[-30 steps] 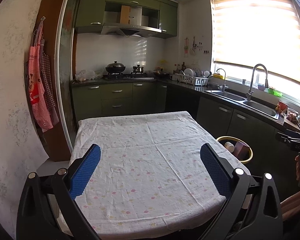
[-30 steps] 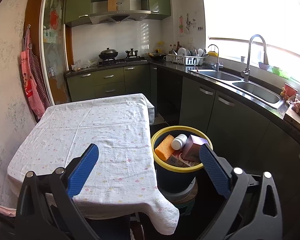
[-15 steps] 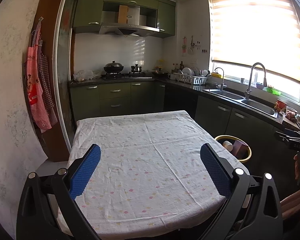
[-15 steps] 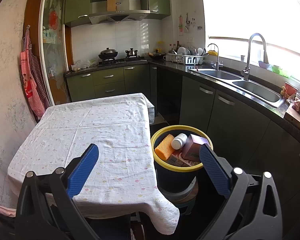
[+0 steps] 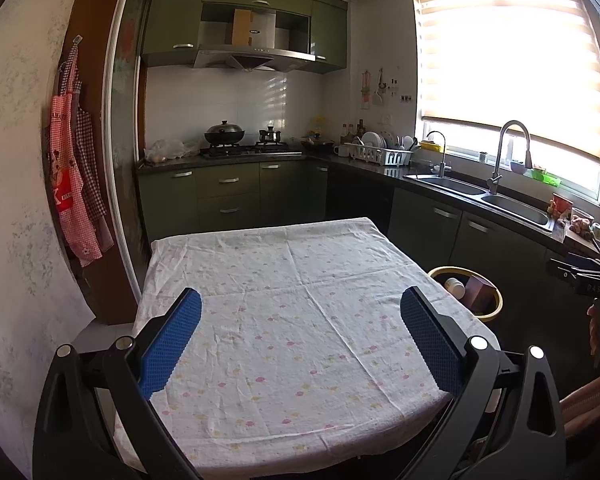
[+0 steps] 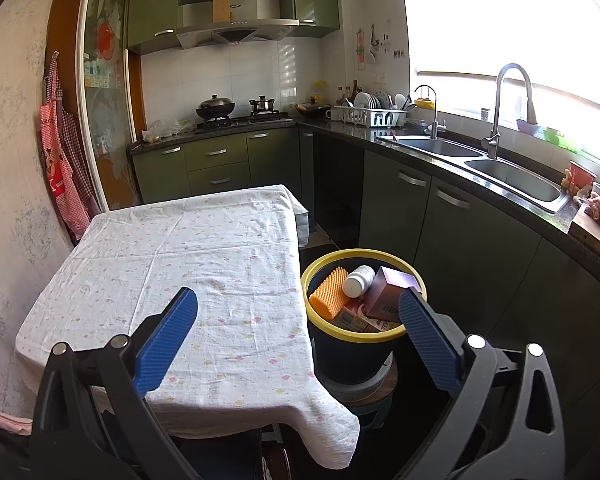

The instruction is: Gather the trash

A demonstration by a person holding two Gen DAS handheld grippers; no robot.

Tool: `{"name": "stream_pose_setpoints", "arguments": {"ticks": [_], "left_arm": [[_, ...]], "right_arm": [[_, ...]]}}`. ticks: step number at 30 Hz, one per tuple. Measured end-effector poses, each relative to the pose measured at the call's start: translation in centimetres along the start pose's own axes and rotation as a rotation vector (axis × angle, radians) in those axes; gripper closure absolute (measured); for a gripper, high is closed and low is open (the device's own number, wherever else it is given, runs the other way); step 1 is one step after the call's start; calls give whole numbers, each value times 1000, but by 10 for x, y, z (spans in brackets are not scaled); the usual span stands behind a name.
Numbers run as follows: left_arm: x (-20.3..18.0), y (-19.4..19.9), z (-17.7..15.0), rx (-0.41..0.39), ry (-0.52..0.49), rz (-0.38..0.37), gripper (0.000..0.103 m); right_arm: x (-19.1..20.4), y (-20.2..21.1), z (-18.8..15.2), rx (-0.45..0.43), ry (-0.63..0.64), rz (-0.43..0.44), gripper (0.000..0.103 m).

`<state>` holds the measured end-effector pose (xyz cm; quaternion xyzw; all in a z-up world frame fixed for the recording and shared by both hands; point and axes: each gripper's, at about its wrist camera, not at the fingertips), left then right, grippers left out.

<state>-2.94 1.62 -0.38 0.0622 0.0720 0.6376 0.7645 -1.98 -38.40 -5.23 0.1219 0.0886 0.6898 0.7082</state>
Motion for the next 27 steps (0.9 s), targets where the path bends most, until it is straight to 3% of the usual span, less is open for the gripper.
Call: {"name": "stream_pose_setpoints", "arguments": {"ticks": [27], "left_arm": [[-1,-5,-4,13,-10,-17,5]], "right_arm": [[0,0,-1,2,-5,-1,7]]}}
Point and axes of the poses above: each gripper's, at about its wrist camera, not at the fingertips, and y roughly against the way its jaws point, x to its left, z to its top, and after that the axes turned 12 degrees about -x, right-handed
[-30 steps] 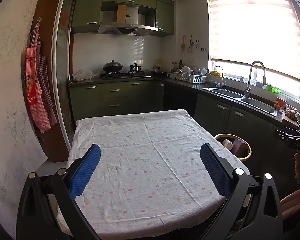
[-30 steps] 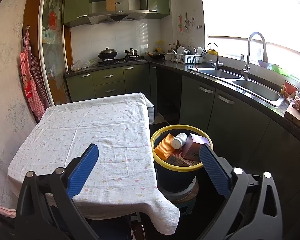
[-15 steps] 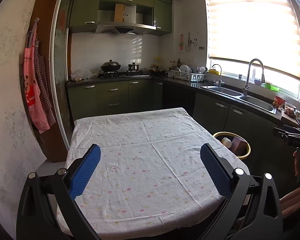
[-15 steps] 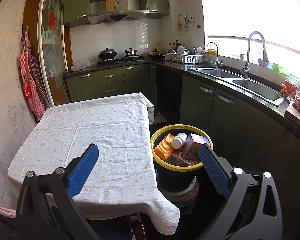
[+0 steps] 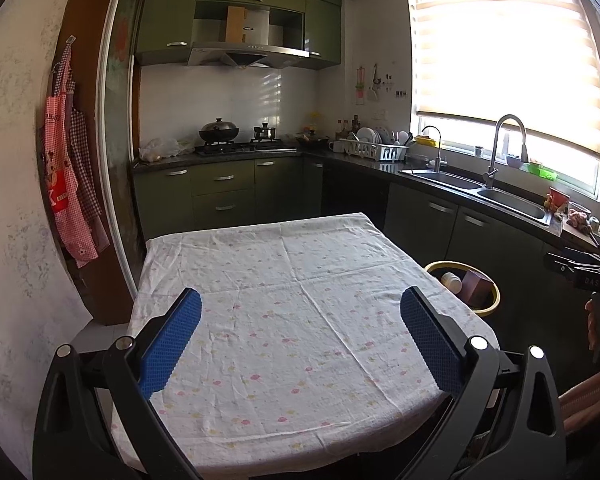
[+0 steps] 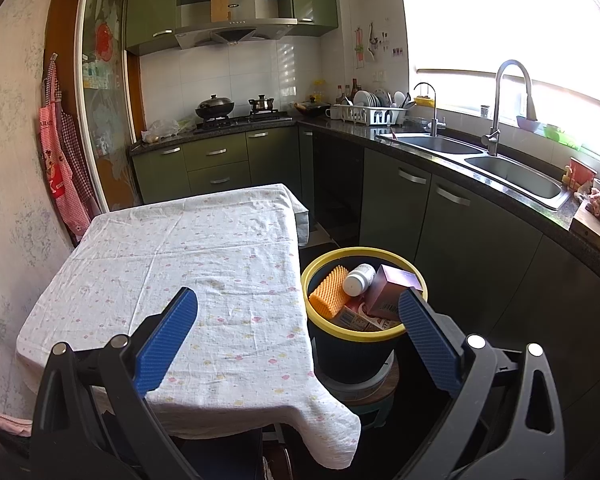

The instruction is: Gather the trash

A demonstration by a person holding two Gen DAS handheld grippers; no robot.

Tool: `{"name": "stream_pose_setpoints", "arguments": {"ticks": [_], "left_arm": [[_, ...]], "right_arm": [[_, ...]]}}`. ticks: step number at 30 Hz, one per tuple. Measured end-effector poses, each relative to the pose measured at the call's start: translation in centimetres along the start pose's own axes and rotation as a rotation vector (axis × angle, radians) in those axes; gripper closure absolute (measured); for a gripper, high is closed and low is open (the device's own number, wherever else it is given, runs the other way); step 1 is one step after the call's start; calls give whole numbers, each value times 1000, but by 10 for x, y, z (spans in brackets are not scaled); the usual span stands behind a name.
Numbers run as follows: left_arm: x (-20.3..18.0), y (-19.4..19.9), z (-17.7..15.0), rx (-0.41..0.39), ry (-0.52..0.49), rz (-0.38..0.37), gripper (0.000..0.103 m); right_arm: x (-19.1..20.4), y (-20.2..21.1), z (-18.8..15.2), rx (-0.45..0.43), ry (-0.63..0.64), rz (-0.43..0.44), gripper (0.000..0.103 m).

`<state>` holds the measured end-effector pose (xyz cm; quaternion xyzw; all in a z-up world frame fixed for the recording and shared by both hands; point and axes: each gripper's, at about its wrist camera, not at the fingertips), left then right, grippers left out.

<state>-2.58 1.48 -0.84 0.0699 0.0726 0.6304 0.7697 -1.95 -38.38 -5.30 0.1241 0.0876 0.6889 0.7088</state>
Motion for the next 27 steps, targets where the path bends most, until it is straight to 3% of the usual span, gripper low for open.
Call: {"name": "stream_pose_setpoints", "arguments": {"ticks": [27], "left_arm": [[1,-6,-1,7,12,-25,5]], "right_arm": [[5,1,-5,5,-6,-4,7]]}}
Point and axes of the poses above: each gripper's, at about its wrist camera, not at the fingertips, and y roughly against the way its jaws point, x to its left, z to its top, and after that the axes turned 12 degrees about -x, right-handed
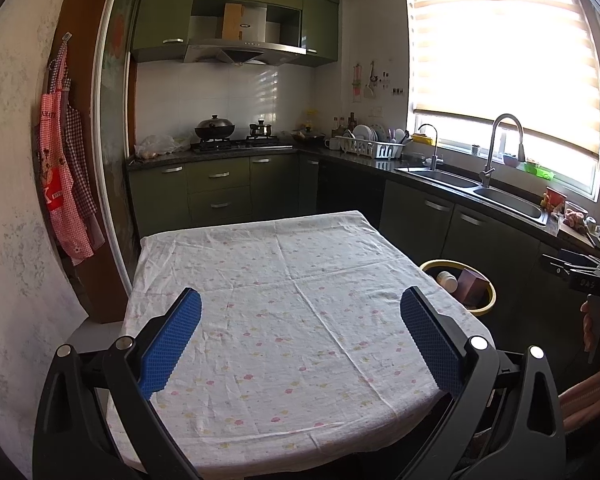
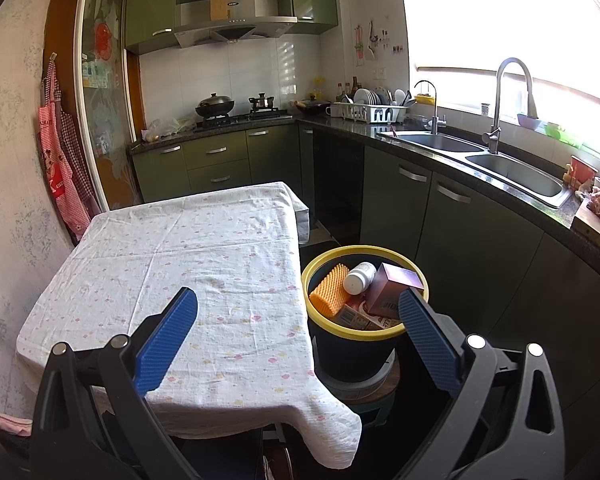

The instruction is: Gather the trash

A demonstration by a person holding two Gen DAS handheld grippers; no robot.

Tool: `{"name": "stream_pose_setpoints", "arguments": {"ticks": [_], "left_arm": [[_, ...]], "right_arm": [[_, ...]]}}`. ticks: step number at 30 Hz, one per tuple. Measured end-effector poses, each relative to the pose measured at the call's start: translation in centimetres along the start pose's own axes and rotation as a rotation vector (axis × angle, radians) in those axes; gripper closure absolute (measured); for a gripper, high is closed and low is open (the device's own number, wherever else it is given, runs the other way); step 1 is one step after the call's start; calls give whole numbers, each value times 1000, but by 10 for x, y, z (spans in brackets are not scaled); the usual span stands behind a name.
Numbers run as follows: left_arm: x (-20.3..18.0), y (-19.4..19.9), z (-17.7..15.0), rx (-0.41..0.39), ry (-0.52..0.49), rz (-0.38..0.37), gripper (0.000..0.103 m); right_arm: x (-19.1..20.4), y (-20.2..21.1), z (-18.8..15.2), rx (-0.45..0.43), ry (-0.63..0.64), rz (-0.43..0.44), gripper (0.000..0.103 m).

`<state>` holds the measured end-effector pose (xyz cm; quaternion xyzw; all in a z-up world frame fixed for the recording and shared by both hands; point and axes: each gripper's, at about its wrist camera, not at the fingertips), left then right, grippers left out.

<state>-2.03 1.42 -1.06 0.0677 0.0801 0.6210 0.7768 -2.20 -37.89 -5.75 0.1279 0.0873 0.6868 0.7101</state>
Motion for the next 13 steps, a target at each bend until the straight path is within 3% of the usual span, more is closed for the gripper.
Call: {"name": "stream_pose_setpoints", "arguments": {"ticks": [3,7,13], "left_arm": [[2,-1,1,-14,16,-18,5],[6,-14,4,32,20,-2,5],[29,-71,6,103,33,34,5]], "right_arm": [[1,0,-1,1,-1,1,7],[1,-1,0,-4,-1,2,7],[17,-39,10,20,-4,52,7]]}}
Point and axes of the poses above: each gripper's, at about its wrist camera, not at the fingertips, and y roughly against the way its jaws point, x to its left, z to its top, and after that the axes turned 12 degrees about -x, right-handed
